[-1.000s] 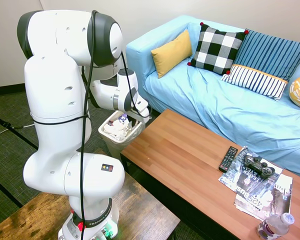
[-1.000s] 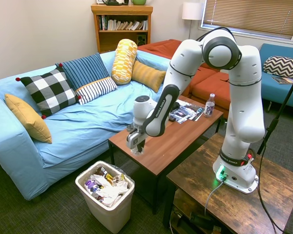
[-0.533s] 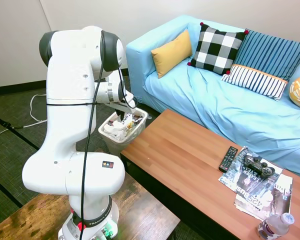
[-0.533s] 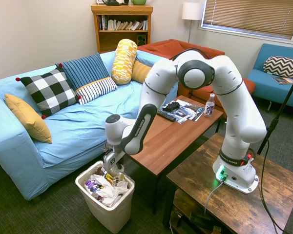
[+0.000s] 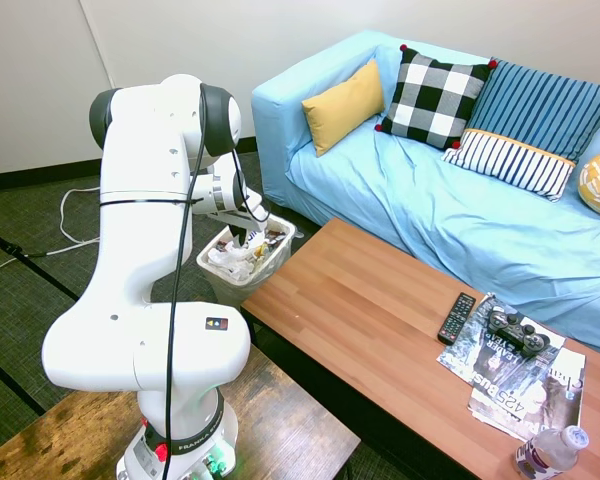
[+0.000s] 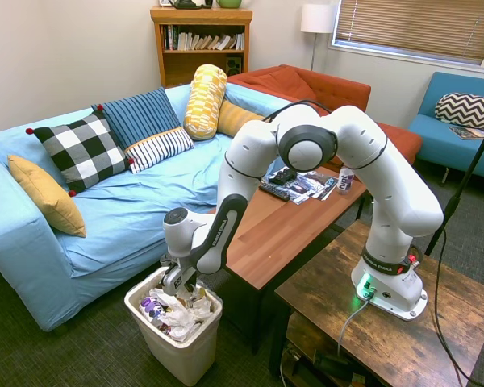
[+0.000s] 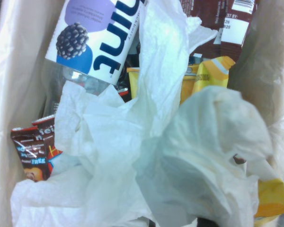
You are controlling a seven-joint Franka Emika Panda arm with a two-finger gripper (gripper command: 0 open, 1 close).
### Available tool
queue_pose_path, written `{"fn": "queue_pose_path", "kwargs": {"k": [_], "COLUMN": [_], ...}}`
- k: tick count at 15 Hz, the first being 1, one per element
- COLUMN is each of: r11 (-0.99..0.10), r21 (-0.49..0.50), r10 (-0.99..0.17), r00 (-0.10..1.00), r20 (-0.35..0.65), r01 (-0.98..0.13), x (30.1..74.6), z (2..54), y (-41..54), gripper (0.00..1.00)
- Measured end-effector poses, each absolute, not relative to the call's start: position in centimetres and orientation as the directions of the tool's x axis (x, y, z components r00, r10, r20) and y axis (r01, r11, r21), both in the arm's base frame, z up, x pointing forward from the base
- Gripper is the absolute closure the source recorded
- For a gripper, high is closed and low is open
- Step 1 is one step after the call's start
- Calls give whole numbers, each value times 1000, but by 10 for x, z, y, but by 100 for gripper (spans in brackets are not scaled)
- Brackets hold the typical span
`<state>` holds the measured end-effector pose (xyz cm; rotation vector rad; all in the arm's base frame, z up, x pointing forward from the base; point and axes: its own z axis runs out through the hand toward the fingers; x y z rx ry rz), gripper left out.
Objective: Throw the tissue in the trash bin
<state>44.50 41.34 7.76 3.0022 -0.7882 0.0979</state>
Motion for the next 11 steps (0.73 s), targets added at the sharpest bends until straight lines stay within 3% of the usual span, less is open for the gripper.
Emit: {"fn": "queue_pose_path", "kwargs": {"k": [11], "r11": [-871], "r21": [18], "r10": [-486], "r00": [866], "r20": [116], "r01": [-491], "x": [439], "z": [86], "y": [425], "gripper": [0]}}
